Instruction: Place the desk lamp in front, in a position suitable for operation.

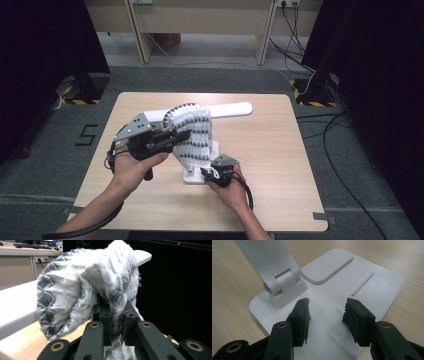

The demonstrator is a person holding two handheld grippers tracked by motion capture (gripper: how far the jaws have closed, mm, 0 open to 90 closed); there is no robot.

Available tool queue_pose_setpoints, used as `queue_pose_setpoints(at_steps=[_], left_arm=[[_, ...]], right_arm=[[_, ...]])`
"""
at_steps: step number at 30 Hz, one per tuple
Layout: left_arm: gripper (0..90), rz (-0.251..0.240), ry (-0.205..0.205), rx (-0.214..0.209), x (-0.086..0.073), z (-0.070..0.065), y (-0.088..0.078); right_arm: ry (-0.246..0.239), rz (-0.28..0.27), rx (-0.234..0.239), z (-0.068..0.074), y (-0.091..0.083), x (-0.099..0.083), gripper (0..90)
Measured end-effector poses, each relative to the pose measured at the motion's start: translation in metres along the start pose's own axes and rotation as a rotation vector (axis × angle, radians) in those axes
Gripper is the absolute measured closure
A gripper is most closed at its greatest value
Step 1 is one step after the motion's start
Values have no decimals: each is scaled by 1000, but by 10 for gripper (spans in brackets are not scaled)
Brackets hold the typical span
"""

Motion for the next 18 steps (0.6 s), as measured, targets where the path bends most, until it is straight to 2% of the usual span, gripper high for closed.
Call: queue_pose_setpoints(at_steps=[18], left_arm=[[807,-19,-30,39,-5,18,-25]], right_arm=[[0,-1,0,0,0,0,543]])
Point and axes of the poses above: each handheld gripper's, and its own axes: y roughly forward along the jaws, x roughly out of its top, z roughly to its left, the point moved 4 cm from there along y, roughly forward along the jaws, and after that the axes turned 13 degrees about -y, right-handed, at the moved point
